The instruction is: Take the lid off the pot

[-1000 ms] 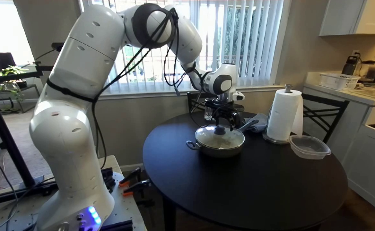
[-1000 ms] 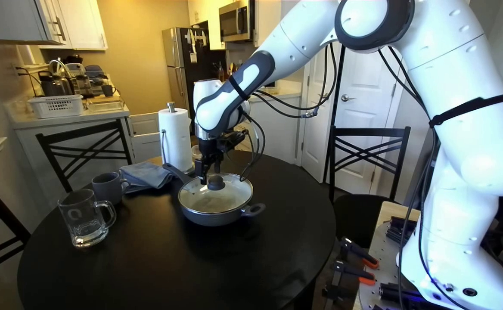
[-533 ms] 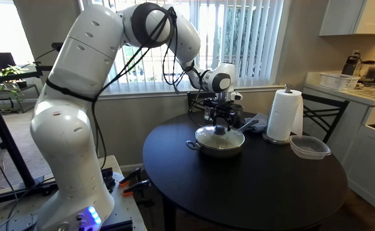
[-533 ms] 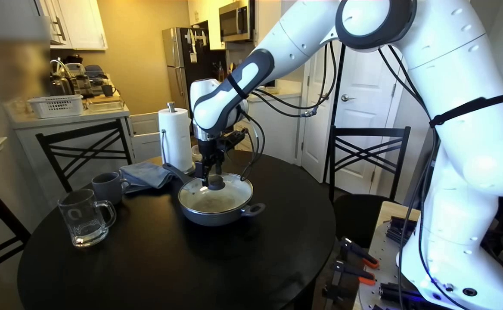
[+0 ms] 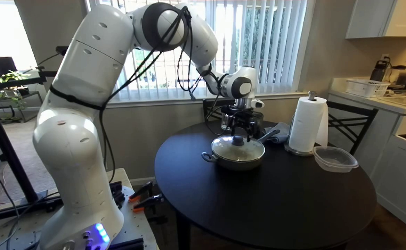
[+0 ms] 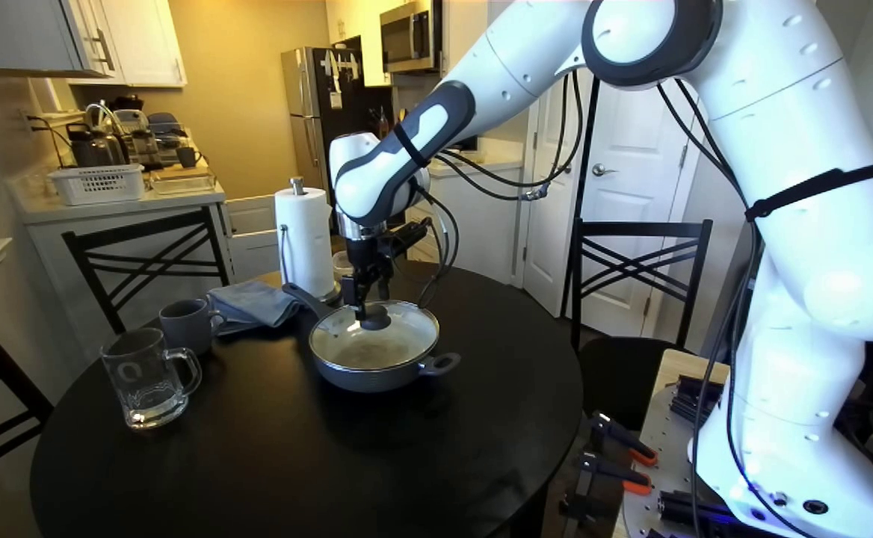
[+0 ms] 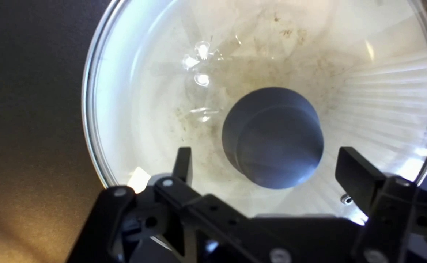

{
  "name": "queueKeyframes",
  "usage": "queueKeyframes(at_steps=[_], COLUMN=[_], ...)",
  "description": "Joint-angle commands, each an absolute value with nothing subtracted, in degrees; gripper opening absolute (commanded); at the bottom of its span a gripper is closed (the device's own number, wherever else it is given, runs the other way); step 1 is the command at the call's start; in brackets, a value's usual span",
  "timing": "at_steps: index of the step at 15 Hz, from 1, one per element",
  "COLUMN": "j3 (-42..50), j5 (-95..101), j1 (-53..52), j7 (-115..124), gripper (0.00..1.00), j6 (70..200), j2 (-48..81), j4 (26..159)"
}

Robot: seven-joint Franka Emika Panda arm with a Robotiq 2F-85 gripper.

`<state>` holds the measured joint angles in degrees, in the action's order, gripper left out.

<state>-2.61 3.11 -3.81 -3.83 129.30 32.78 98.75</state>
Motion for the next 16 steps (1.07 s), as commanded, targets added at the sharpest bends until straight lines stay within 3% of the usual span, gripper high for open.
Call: queueKeyframes(at_steps=[1,16], j3=[-2.41,-3.73], j5=[2.80,-1.13], j1=[-3.84,-2.10], j7=[-2.67,-4.91], gripper=[1.00,1.00], j6=[125.26,121.68], j2=[32.44,35.63], j4=[97.49,93.78])
